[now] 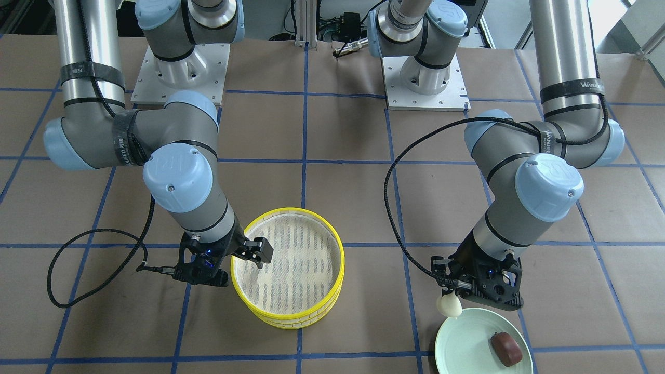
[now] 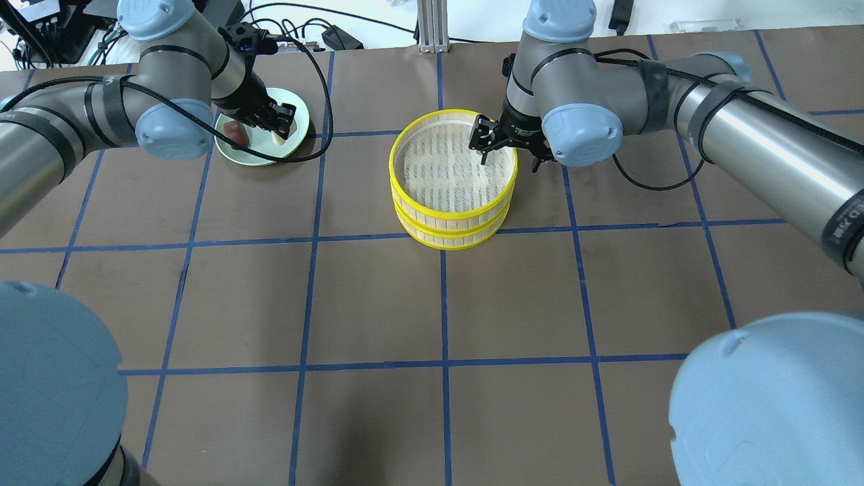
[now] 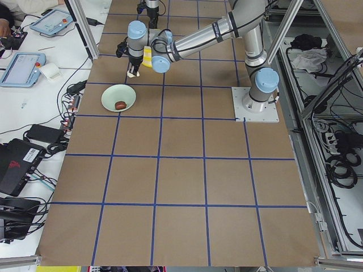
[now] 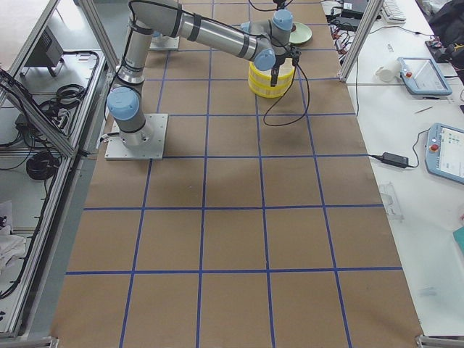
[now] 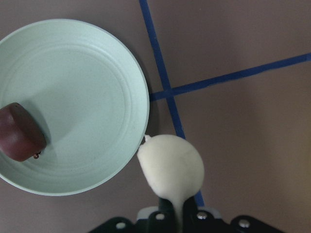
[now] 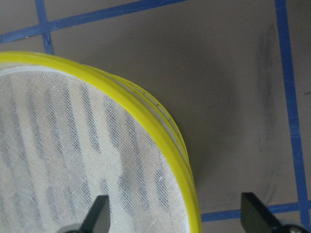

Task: Place buns in different layers of steamer
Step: 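Grasp the top steamer layer rim with the right gripper and set it beside, then carry the white bun into the bottom steamer layer and open the left gripper, then restack the top layer with the right gripper while the left returns to the plate, then grasp the brown bun on the plate with the left gripper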

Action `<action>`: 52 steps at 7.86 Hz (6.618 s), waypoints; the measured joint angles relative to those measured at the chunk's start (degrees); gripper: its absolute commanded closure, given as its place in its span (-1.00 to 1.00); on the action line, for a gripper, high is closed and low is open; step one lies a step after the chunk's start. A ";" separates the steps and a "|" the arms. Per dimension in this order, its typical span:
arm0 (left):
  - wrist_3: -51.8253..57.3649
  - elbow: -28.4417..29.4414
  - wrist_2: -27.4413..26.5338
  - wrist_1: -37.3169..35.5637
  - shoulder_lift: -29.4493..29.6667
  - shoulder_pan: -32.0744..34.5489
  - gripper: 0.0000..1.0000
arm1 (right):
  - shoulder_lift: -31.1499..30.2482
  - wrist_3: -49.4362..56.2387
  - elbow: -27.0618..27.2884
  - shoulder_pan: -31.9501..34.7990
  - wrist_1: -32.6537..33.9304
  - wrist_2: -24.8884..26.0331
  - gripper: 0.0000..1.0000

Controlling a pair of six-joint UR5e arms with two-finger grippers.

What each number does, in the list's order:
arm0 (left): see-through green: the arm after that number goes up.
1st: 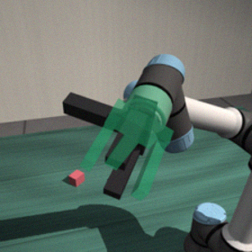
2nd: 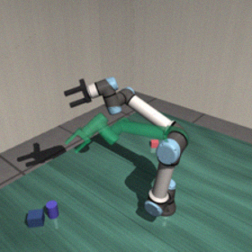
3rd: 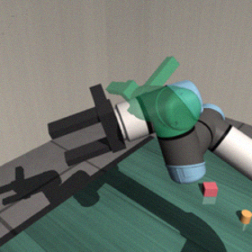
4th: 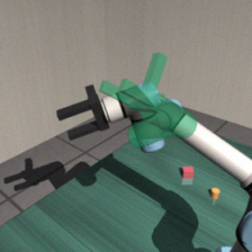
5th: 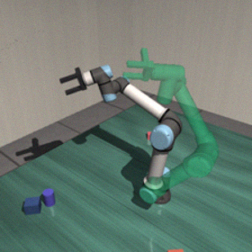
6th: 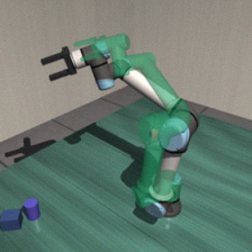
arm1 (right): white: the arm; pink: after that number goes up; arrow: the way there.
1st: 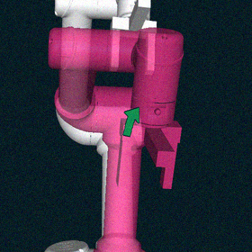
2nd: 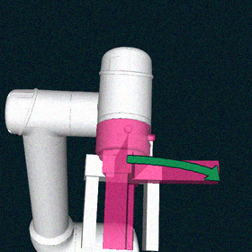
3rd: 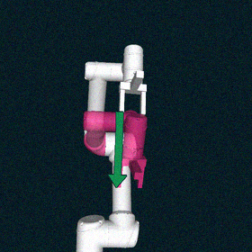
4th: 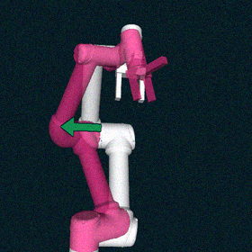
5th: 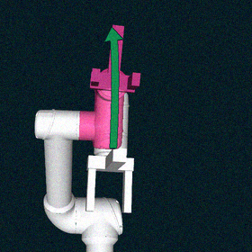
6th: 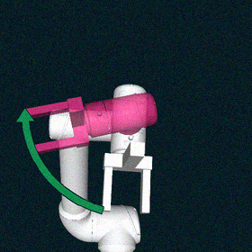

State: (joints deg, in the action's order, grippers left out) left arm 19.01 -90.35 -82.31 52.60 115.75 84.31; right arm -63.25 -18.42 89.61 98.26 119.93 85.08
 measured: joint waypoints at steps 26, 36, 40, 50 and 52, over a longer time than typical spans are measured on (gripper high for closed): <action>-19.87 0.07 9.84 -17.44 9.81 19.91 -1.00 | -9.79 36.04 0.04 -26.45 -13.49 1.24 1.00; -21.58 1.05 -6.13 7.14 -4.54 6.99 -1.00 | -8.82 4.71 -0.46 -9.78 -7.97 1.95 1.00; -21.44 0.28 -12.26 -1.94 0.98 -0.32 -1.00 | -3.80 -11.26 -0.20 -1.10 -1.97 1.90 1.00; -21.87 3.15 -11.46 -15.77 12.49 -4.59 -0.44 | -1.91 -16.97 2.85 1.32 -0.05 1.80 1.00; -21.82 3.44 -11.52 -15.78 13.06 -4.61 -0.48 | -2.02 -17.11 2.53 1.35 0.09 1.76 1.00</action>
State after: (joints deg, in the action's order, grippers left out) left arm -2.82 -86.91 -93.83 36.83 128.80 79.71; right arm -65.27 -35.53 92.13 99.61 120.02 86.84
